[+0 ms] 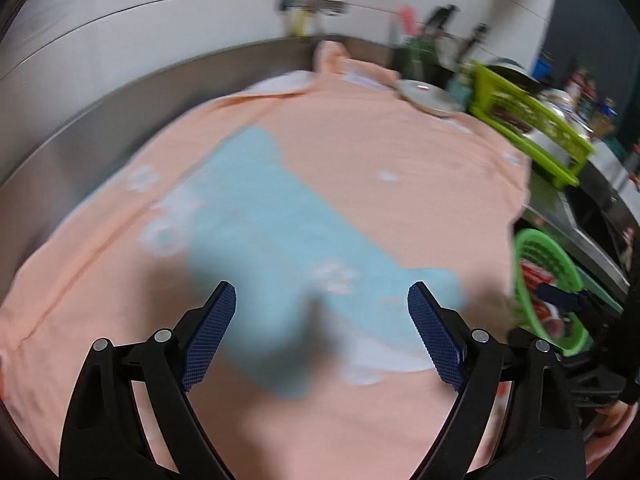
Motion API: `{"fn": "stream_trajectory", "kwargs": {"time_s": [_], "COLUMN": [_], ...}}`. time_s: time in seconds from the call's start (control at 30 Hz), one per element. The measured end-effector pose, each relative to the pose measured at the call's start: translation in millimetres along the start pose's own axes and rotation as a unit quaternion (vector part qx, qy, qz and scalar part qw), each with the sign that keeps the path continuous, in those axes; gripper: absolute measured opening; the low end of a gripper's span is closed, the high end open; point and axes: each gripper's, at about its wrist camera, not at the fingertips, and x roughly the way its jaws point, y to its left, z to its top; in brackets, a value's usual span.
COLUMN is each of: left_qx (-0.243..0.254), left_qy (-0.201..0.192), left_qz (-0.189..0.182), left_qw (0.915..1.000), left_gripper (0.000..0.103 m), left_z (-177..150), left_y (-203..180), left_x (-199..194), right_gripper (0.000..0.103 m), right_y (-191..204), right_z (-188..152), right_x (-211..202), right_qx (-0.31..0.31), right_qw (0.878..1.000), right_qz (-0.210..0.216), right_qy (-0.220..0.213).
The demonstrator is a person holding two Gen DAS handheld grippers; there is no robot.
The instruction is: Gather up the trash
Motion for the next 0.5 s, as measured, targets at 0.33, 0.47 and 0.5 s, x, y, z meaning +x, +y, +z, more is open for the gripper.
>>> {"fn": "stream_trajectory", "kwargs": {"time_s": [0.33,0.47,0.5], "left_qx": [-0.071,-0.098,-0.107], "left_qy": [-0.001,0.006,0.007], "left_qz": [0.104,0.129,0.136], "left_qw": [0.9920,0.9868,0.9849], "left_gripper": [0.087,0.087,0.087], "left_z": [-29,-44,-46], "left_y": [121,156,163], "left_x": [-14,-16,-17], "right_gripper": [0.090,0.091,0.091], "right_y": [108,149,155], "right_z": [15,18,18], "right_x": [47,66,69], "right_qx": [-0.043,-0.056,-0.058], "right_qw": [0.997,0.995,0.995], "right_qz": [0.063,0.076,0.077], "right_qy": [0.025,0.036,0.037]}}
